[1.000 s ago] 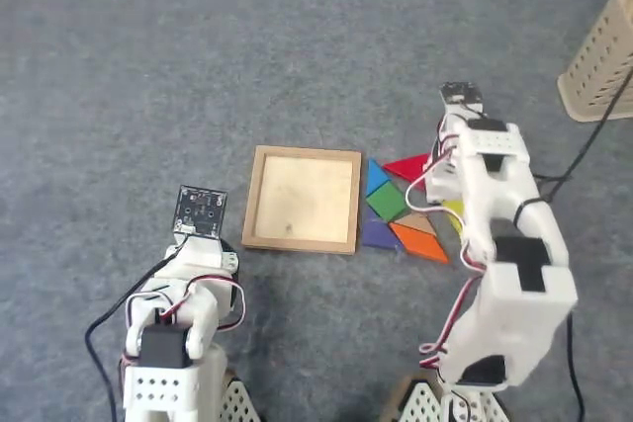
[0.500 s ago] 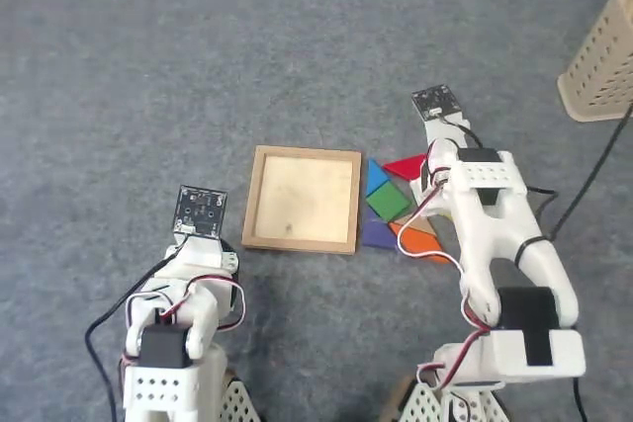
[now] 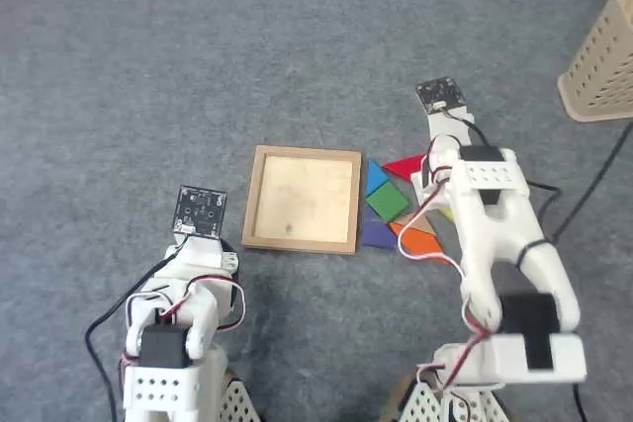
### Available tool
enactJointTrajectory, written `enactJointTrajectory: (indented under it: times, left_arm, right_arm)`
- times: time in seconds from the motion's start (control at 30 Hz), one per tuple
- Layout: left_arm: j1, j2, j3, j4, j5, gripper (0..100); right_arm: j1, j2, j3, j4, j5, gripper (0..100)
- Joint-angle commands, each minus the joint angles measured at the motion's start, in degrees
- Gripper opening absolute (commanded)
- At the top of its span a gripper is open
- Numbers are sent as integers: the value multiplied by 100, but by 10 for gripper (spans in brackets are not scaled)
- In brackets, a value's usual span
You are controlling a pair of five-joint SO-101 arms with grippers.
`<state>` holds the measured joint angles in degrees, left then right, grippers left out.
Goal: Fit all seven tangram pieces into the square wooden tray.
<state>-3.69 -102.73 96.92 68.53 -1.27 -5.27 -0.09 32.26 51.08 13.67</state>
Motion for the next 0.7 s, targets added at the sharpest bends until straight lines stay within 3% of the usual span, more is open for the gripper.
enactJointTrajectory:
  times: [0.0, 0.43, 0.67]
  left_arm:
    - [-26, -26, -31, 26, 53, 11]
    - [-26, -26, -31, 26, 53, 11]
    - [-26, -26, -31, 26, 53, 11]
  right_arm:
    - [66, 391, -668, 66, -79, 303]
    - [347, 1771, -1732, 479, -105, 301]
    - [347, 1842, -1767, 479, -114, 149]
